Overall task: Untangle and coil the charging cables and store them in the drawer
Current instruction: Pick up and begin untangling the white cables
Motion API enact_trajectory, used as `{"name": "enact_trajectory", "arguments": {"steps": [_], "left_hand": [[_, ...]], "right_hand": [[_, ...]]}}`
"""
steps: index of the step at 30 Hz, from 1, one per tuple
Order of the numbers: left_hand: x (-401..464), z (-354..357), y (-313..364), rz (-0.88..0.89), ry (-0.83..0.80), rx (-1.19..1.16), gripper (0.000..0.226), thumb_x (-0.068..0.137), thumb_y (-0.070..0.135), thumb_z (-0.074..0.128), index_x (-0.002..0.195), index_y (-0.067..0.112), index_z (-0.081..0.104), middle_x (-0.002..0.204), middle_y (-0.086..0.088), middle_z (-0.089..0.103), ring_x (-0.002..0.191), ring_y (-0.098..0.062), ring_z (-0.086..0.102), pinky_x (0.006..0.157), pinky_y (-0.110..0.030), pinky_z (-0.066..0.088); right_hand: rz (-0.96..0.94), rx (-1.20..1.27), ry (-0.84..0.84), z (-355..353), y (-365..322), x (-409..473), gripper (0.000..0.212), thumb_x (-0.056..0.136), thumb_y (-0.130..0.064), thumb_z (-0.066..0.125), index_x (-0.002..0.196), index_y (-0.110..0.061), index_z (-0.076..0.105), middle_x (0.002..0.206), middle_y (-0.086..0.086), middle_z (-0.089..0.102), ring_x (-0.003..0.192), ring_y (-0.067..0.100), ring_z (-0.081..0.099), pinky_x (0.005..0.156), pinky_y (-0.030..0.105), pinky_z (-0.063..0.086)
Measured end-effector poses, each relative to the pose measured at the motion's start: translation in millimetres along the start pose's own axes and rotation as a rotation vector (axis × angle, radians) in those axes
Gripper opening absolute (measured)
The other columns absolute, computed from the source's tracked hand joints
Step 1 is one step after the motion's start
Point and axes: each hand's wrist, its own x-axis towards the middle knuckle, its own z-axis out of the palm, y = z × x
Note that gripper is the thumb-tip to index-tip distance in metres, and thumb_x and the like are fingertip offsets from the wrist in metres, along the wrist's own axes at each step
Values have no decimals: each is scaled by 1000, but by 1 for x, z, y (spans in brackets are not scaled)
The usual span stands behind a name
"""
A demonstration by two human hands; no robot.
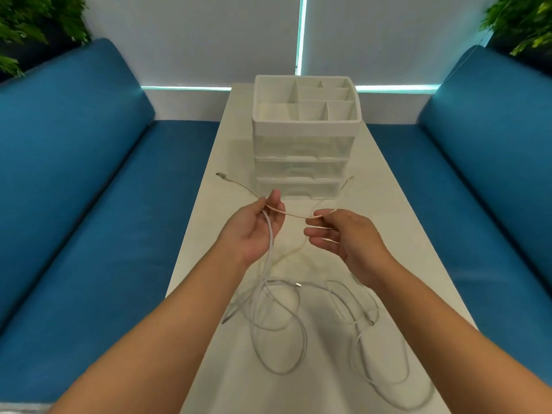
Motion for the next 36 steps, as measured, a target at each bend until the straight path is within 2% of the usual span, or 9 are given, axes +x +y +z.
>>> {"name": "enact_trajectory", "arguments": {"steps": [3,7,12,16,21,25,28,32,36], "left_hand": [[3,0,4,-11,-11,122,21,102,10,41,88,3,55,70,-5,59,57,-9,48,65,-22,44],[6,-12,11,31,24,323,27,105,18,35,80,12,45,63,-1,48,50,-10,35,53,-20,34],[3,-27,14,80,90,430,29,105,25,39,79,14,45,59,0,45,43,-8,29,35,-17,25],[-1,-28,15,218,110,461,28,104,24,42,77,15,46,61,2,43,43,-7,26,35,-17,23],[1,-26,29,451,200,349,30,102,21,39,73,16,40,58,4,29,47,-9,18,37,-19,19],[10,-25,39,513,251,330,27,101,21,38,74,16,39,58,5,24,45,-9,17,37,-20,19],[12,-23,34,454,234,472,27,101,23,40,75,16,43,54,5,27,43,-8,18,37,-20,17],[6,-24,11,297,71,689,30,105,31,39,82,15,51,54,6,34,42,-6,22,37,-18,17],[-10,-29,-15,196,-126,893,29,104,30,41,95,12,61,76,0,59,49,-7,34,41,-19,18]], "right_hand": [[102,-156,-60,-17,3,2,21,94,-16,57,105,0,66,101,13,72,81,22,71,79,33,59],[-98,-895,-209,-27,28,2,24,83,-25,72,104,-15,66,101,-1,68,75,10,64,73,21,50],[-242,-1462,-368,-11,82,18,43,92,-32,58,132,-17,54,127,7,54,118,24,49,95,32,42],[-331,-1605,-369,-3,110,21,37,95,-28,50,129,-16,55,120,10,52,113,27,47,78,31,39],[-330,-1550,-460,-10,94,13,23,96,-24,52,111,-15,65,108,7,60,106,23,52,81,29,41],[-84,-1296,-550,-25,29,-3,18,88,-26,67,105,-21,72,93,-13,67,89,3,61,75,15,42],[0,-1081,-528,-36,-24,-14,13,82,-25,75,94,-23,76,75,-15,70,71,-4,62,72,17,46],[-43,-672,-398,-33,-58,-16,10,84,-17,71,93,-15,73,89,10,71,86,14,68,85,22,55],[27,-237,-310,-11,-54,-7,13,89,-7,63,102,-9,65,91,9,71,87,20,70,87,31,57]]}}
